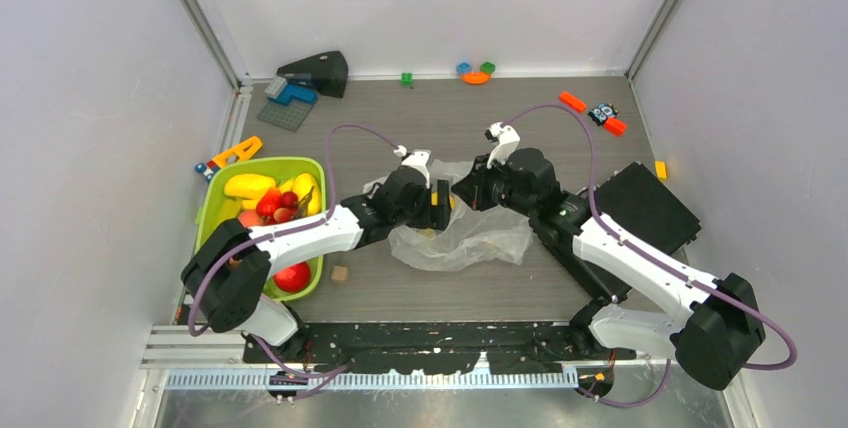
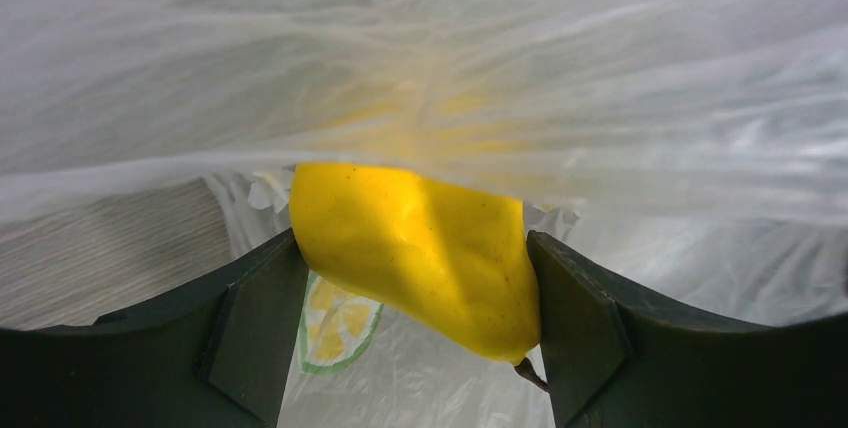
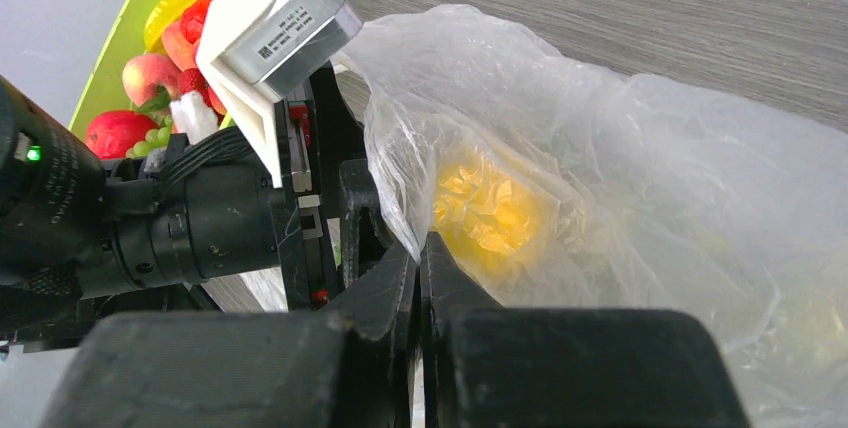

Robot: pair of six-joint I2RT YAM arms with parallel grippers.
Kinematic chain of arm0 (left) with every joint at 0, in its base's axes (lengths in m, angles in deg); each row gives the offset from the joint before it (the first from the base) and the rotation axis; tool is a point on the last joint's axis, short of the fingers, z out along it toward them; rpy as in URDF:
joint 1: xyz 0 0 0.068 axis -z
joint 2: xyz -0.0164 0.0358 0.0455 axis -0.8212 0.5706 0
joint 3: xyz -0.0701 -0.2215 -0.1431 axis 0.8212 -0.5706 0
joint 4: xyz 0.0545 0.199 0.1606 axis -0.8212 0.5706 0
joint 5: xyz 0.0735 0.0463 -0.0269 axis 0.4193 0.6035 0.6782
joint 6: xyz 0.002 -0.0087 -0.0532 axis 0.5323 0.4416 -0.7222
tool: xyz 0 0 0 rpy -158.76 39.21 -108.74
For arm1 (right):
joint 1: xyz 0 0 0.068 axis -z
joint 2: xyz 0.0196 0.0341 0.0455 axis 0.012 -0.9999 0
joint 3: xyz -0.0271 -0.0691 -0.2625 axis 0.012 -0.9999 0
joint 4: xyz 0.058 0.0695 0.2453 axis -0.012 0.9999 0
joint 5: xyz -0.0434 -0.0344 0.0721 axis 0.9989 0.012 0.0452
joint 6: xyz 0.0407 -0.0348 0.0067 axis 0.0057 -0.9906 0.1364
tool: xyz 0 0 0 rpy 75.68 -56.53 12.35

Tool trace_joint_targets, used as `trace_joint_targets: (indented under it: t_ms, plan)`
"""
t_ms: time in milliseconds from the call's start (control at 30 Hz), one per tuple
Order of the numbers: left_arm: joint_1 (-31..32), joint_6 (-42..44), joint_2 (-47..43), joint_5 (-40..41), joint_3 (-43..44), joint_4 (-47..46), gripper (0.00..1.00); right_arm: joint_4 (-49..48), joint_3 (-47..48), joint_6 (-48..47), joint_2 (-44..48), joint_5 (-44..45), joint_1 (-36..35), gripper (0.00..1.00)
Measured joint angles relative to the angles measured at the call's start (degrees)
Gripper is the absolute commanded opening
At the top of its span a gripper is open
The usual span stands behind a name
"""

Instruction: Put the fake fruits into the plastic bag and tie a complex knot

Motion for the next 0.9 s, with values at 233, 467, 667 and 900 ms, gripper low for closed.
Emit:
trace_joint_targets:
  t_ms: [233,467,667,900]
  plan:
    - [0.09,-0.13,-0.07,-0.48,0.0,-1.75,0.88,0.0,0.0,0.0,-0.24,0.0,0.0,0.05]
    - [0.09,-0.17,-0.72,-0.68,0.0,-1.97,0.96,0.0,0.0,0.0,-0.24,0.0,-0.02,0.05]
    - [0.09,0.11,-3.39,-0.63,-1.05,-2.67,0.89,0.0,0.0,0.0,-0.24,0.02,-0.11,0.05]
    - [0.09,3.06,-10.08,-0.42,-3.26,-1.95,0.9,0.0,0.0,0.0,-0.24,0.07,-0.11,0.05]
